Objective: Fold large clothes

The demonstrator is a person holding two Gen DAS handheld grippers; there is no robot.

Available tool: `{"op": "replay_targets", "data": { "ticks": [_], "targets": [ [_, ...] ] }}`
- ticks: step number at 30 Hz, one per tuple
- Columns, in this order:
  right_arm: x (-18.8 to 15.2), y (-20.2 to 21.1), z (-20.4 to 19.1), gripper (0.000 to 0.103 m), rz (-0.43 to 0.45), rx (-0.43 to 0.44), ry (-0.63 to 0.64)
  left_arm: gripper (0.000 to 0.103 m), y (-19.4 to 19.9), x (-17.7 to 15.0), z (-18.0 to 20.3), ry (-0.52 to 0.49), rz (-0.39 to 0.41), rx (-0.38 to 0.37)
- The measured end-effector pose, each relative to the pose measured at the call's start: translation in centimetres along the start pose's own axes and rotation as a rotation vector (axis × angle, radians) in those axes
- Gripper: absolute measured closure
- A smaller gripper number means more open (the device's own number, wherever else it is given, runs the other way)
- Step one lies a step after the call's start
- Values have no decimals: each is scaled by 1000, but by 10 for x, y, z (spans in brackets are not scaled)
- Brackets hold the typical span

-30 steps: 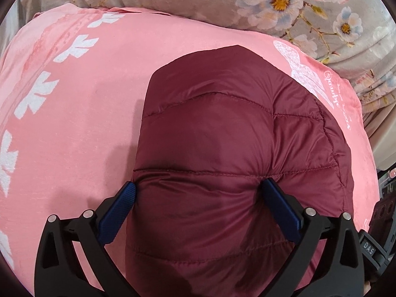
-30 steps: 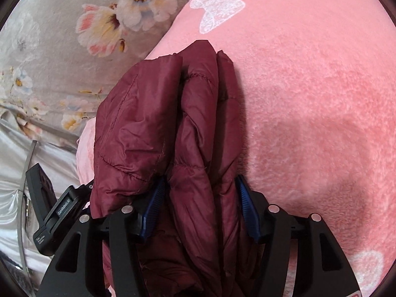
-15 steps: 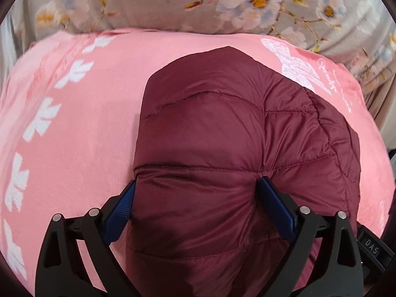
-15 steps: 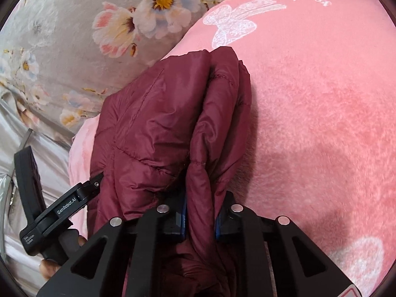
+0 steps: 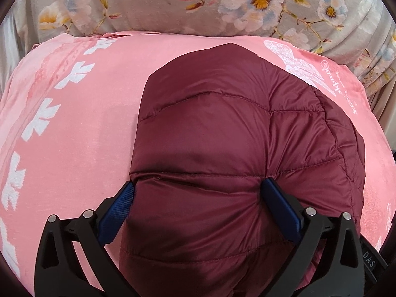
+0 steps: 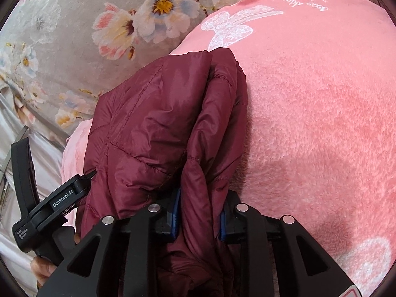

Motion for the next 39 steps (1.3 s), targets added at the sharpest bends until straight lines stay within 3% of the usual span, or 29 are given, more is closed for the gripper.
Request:
{"op": "replay_targets", "data": {
  "ticks": [7, 11, 14, 16, 19, 22, 24, 34, 39],
  "targets": [
    [0, 0, 3, 81, 12, 22, 14, 5, -2, -4, 4, -4, 38, 30],
    [-1, 1, 4, 82, 17, 19, 17, 5, -1, -4, 3, -11, 31, 6],
    [-2, 5, 0, 86, 21, 1, 22, 18, 8, -6, 2, -11, 25, -27],
    [-3, 10, -5, 88, 23, -11, 17, 37, 17, -7, 2, -11, 27, -49],
    [-5, 23, -9, 90, 29, -10, 15, 56, 37, -5, -5, 14, 37, -113],
    [-10, 46, -19, 90, 50, 18, 16, 72, 65, -2, -8, 34, 61, -199],
    [-15, 64, -28, 90, 73, 25, 39, 77, 82, 0, -3, 19, 83, -237],
    [-31, 180, -80, 91, 261, 98, 128, 80, 197, 0, 6, -24, 264, -378],
    [-34, 216, -127, 91, 331, 198, 208, 80, 268, 7, -15, -50, 423, -366]
  ]
}}
Point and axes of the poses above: each gripper's, at about its wrist camera, not at the fingertips, and y roughly against the way its jaws point, z to its right, x to its top, the point moved 3 cm from there along -y, roughly the way its jaws point, and after that the axes turned 10 degrees about -y, right-handed, at the moved point
